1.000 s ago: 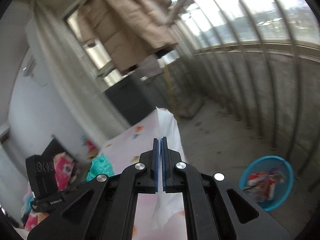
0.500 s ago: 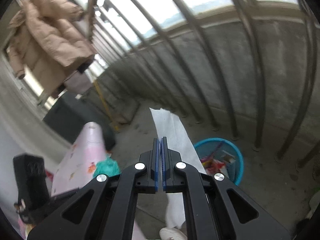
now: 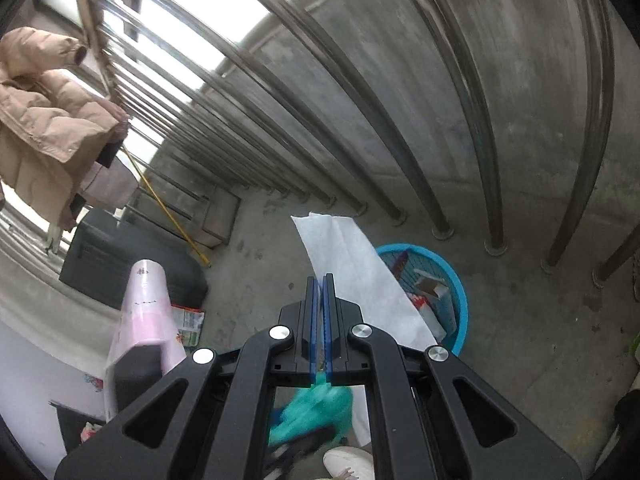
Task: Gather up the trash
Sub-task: 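Carry teal bag and tissue over the wastebasket and open both tools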
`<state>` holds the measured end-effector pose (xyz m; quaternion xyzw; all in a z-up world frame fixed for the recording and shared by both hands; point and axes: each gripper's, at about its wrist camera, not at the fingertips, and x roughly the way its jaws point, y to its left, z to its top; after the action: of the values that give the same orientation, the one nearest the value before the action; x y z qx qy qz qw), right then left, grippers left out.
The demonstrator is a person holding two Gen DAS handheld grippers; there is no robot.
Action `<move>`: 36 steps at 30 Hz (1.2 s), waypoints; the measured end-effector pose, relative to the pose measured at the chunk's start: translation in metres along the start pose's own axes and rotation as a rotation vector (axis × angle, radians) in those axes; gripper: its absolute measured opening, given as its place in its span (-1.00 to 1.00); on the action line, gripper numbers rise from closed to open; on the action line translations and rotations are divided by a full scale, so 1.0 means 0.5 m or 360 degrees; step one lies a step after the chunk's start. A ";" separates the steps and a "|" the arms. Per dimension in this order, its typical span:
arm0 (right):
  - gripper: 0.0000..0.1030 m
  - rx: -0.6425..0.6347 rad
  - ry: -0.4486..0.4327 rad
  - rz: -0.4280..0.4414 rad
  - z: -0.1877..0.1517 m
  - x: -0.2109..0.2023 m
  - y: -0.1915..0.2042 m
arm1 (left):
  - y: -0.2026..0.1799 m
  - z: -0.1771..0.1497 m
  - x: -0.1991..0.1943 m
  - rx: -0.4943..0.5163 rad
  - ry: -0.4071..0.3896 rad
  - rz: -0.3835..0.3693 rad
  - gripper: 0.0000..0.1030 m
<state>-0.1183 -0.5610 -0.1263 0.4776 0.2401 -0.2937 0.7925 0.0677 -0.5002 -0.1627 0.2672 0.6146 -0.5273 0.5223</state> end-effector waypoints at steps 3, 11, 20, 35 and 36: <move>-0.94 0.0008 0.0023 -0.0021 -0.002 0.017 -0.010 | 0.039 0.044 0.042 -0.0103 0.0021 0.0134 -0.18; -0.94 0.0054 0.0065 -0.0048 0.007 0.095 -0.019 | 0.067 0.085 -0.007 -0.0266 -0.0208 0.0138 0.22; -0.57 0.0123 0.0175 -0.0136 0.004 0.170 -0.044 | 0.049 0.066 -0.088 -0.0253 -0.0407 0.0151 0.42; -0.11 0.0068 0.0161 -0.0114 -0.005 0.164 -0.049 | 0.039 0.004 -0.238 -0.0181 -0.0673 0.0181 0.42; -0.08 0.0081 0.0181 -0.0103 -0.005 0.175 -0.057 | 0.038 -0.007 -0.251 -0.0176 -0.0689 0.0180 0.42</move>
<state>-0.0759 -0.5900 -0.2025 0.5056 0.2926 -0.2977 0.7551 0.1222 -0.4631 -0.0540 0.1529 0.5003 -0.5078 0.6845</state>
